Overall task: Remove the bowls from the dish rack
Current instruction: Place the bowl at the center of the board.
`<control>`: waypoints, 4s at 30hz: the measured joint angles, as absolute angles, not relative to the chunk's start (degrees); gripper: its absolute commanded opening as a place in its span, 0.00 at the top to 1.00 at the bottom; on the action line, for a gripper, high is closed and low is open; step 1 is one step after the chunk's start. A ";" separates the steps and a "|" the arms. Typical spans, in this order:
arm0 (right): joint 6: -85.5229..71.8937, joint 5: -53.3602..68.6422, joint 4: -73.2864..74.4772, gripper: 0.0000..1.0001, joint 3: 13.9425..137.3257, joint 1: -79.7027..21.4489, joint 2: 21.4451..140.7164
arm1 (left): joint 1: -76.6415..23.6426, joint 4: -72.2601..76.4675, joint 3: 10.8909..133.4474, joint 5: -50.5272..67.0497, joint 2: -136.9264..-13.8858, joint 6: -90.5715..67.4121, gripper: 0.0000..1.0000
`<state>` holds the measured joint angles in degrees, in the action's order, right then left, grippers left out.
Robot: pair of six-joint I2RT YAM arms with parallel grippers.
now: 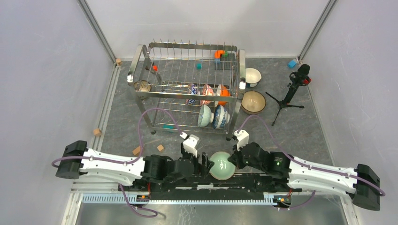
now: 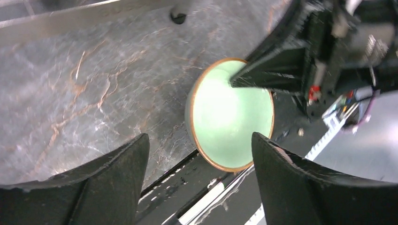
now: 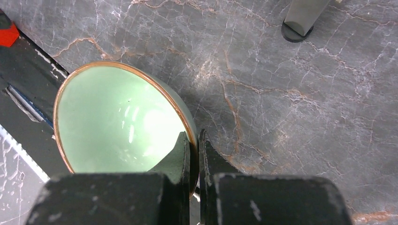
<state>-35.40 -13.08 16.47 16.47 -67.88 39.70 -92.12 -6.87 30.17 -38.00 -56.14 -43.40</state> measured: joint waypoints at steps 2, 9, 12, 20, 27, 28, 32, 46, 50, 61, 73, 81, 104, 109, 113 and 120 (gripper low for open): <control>-36.07 -13.50 15.75 1.00 16.12 -67.88 39.83 | -90.98 -8.64 29.71 -39.35 -56.58 -52.66 0.22; -38.30 -14.98 13.78 1.00 15.92 -67.88 41.34 | -90.76 -17.98 33.61 -42.11 -65.14 -70.83 0.40; -38.89 -15.40 13.39 1.00 15.92 -67.88 41.76 | -90.74 -21.45 37.52 -42.65 -69.12 -73.56 0.44; -39.40 -15.57 13.34 1.00 15.92 -67.88 41.87 | -90.70 -25.39 42.44 -43.40 -75.37 -74.87 0.59; -39.51 -15.57 13.30 1.00 15.92 -67.88 41.89 | -89.95 -25.78 43.59 -42.94 -79.90 -74.83 0.78; -39.53 -15.57 13.32 0.99 15.92 -67.88 41.93 | -89.89 -25.65 43.72 -42.89 -80.07 -74.83 0.83; -39.64 -15.59 13.34 0.79 15.92 -67.88 41.95 | -89.69 -25.19 44.23 -42.59 -80.40 -74.70 0.98; -35.00 -18.20 22.46 0.61 22.72 -67.88 42.13 | -89.36 -27.97 47.62 -41.87 -82.61 -74.56 0.98; -33.93 -18.26 23.86 0.61 23.18 -67.88 43.07 | -89.36 -28.36 48.49 -41.85 -83.42 -74.59 0.98; -33.10 -17.08 23.83 0.98 22.55 -68.01 44.31 | -89.34 -28.51 49.12 -41.78 -83.88 -74.61 0.98; -33.10 -20.99 27.64 1.00 24.62 -68.14 42.85 | -89.32 -26.52 47.83 -41.67 -81.30 -72.86 0.10; -31.97 -26.87 34.74 1.00 27.73 -63.07 43.31 | -89.32 -25.23 44.71 -41.63 -76.14 -72.01 0.00; -33.45 -25.52 33.71 1.00 25.39 -19.84 38.15 | -89.32 -23.00 34.48 -43.03 -65.10 -72.10 0.00; -33.58 -21.98 32.49 1.00 25.36 -8.64 37.23 | -89.32 -20.99 34.48 -43.20 -65.14 -71.81 0.00; -33.89 -20.91 31.79 1.00 25.39 -2.74 37.52 | -89.32 -19.05 34.48 -43.22 -65.14 -71.18 0.00; -37.56 -21.58 30.09 1.00 25.39 2.85 37.80 | -89.32 -16.58 34.48 -43.13 -65.34 -69.49 0.00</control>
<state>-37.56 -21.58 30.09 25.39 2.85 37.80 -89.32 -16.58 34.48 -43.13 -65.34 -69.49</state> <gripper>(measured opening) 0.025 0.994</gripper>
